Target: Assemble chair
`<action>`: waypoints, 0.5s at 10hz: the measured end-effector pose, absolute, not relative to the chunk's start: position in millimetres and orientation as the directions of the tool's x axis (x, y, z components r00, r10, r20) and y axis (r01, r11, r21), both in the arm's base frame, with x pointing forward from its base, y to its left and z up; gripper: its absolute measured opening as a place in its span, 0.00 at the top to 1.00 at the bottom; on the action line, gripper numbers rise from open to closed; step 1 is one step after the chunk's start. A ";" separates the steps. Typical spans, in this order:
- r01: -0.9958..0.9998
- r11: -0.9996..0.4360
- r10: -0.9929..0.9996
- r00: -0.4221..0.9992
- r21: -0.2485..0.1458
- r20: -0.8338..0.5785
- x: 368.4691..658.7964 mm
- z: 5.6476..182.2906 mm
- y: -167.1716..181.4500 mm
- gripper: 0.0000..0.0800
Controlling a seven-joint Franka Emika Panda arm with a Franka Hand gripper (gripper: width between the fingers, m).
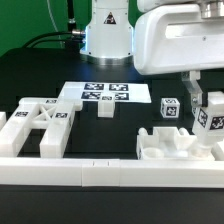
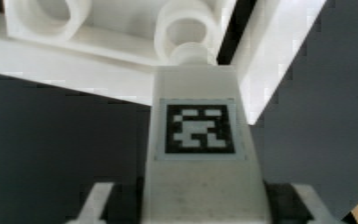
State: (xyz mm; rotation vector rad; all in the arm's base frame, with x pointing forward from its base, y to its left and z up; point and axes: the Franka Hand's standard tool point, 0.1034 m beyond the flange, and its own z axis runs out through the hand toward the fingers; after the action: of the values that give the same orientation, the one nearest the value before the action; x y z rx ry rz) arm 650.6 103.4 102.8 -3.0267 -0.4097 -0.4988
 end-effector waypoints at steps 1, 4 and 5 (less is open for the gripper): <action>0.265 -0.964 0.250 0.914 -0.003 0.320 650.6 102.2 101.5 0.64; 0.264 -0.965 0.249 0.916 -0.004 0.315 648.9 99.4 100.7 0.64; 0.265 -0.964 0.251 0.916 -0.004 0.312 646.9 97.7 101.7 0.64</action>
Offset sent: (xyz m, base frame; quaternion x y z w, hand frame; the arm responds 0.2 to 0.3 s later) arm -0.0063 -0.0024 -0.0028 0.0003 0.0033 0.0015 1.0000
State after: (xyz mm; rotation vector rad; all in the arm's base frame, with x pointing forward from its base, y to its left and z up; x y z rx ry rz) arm 646.9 101.7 97.7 -3.0298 -0.4085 -0.4835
